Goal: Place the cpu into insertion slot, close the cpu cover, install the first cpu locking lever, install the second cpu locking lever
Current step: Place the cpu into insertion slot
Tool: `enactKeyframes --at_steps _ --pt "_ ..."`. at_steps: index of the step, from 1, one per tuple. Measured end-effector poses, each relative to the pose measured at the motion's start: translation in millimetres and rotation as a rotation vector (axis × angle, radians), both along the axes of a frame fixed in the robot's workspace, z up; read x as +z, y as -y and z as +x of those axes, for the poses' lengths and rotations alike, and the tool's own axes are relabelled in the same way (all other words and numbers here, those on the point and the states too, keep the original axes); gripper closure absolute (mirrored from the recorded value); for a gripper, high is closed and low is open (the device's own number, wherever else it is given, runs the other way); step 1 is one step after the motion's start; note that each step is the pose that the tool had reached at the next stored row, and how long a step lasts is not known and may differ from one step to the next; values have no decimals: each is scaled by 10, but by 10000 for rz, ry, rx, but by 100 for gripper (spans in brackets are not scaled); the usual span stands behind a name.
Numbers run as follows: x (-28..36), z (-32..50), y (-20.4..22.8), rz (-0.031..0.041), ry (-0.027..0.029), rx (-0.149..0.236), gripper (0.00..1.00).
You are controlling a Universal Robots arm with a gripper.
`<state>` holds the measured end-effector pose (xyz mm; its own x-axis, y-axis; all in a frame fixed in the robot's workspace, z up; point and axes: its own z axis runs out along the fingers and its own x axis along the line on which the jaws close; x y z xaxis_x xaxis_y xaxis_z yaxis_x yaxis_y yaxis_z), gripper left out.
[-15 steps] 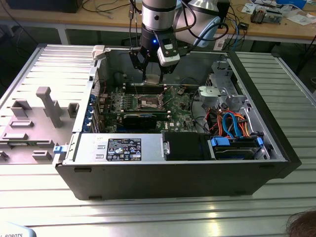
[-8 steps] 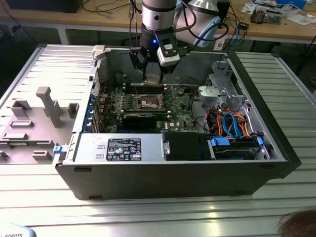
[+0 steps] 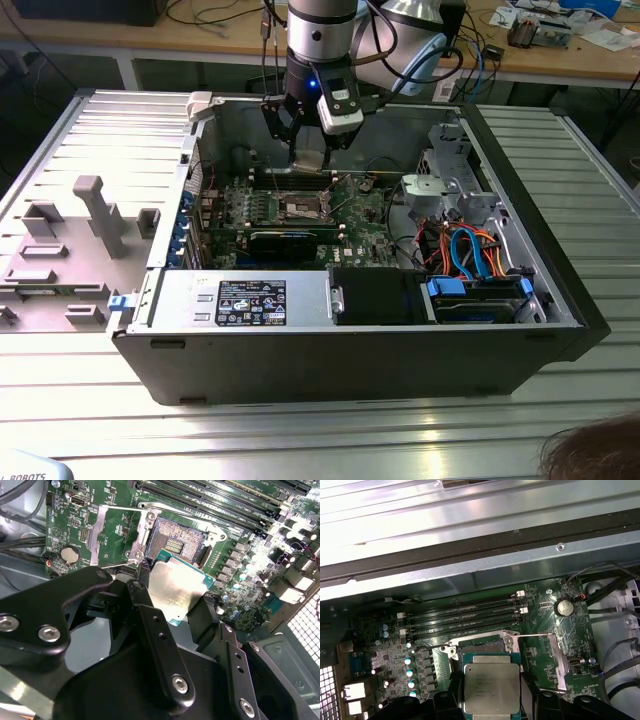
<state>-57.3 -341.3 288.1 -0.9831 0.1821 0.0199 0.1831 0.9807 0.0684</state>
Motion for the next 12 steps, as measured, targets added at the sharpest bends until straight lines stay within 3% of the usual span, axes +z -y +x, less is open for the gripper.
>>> enactKeyframes --at_steps 7,10,12 --pt "-1 0 0 0 0 -147 45" --pt "-6 0 0 0 0 -617 45" --pt "-7 0 0 0 0 -660 45"
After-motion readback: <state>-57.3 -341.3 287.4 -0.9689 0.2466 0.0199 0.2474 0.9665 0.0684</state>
